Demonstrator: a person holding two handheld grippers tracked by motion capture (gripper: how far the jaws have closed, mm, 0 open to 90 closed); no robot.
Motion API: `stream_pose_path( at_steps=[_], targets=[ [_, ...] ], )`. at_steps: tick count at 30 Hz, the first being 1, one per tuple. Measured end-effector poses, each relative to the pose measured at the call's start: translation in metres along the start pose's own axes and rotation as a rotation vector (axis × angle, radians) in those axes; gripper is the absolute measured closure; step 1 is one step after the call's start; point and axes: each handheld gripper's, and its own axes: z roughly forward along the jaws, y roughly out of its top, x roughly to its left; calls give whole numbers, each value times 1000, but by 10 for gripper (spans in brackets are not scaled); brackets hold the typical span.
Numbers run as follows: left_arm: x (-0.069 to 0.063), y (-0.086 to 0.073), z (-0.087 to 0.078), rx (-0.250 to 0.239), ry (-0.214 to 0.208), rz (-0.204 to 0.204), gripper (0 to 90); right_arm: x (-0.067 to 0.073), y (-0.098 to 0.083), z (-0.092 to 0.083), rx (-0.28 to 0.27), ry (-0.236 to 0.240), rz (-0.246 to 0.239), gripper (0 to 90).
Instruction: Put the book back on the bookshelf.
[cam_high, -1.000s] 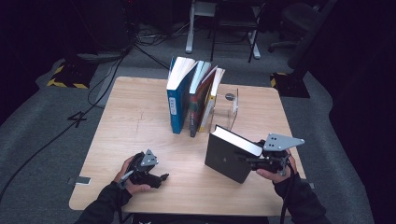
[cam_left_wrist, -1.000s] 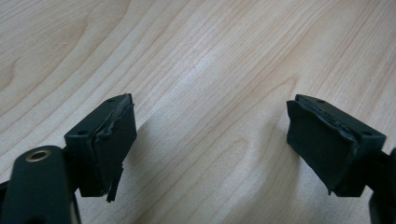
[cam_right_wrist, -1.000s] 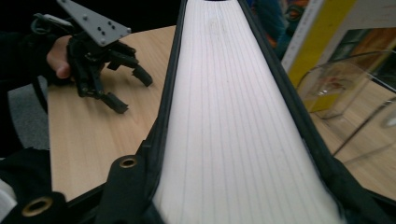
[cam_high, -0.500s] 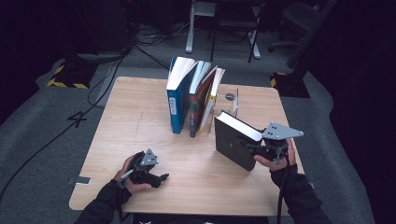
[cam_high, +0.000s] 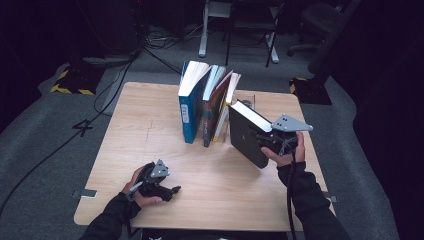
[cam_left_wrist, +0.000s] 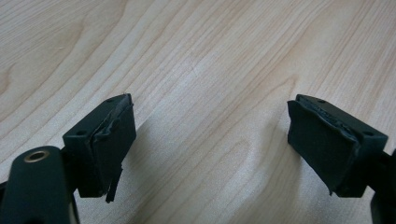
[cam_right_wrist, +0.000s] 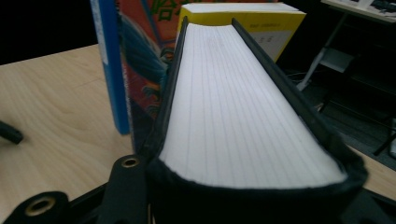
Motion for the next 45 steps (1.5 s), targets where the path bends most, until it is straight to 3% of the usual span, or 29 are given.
stream_pose_path(
  at_steps=[3,8,15,21,28,31,38,45],
  targets=[
    [0,0,0,0,0,0,155,-1,0,4,-11,4,7,536],
    [0,0,0,0,3,1,156,11,-1,6,-20,-25,-16,536],
    [0,0,0,0,2,-1,156,5,-19,0,-26,-32,30,535],
    [0,1,1,2,2,0,154,-3,-20,-1,-48,-43,81,535],
    [0,1,1,2,1,0,154,-2,-9,12,-96,-44,82,535],
    [0,1,1,1,1,1,154,-6,-5,17,-103,-45,111,535],
    [-1,1,1,1,-1,2,154,-13,1,31,-124,-104,162,532],
    [0,1,1,1,-1,2,154,-19,-5,41,-121,-137,149,530]
  ],
)
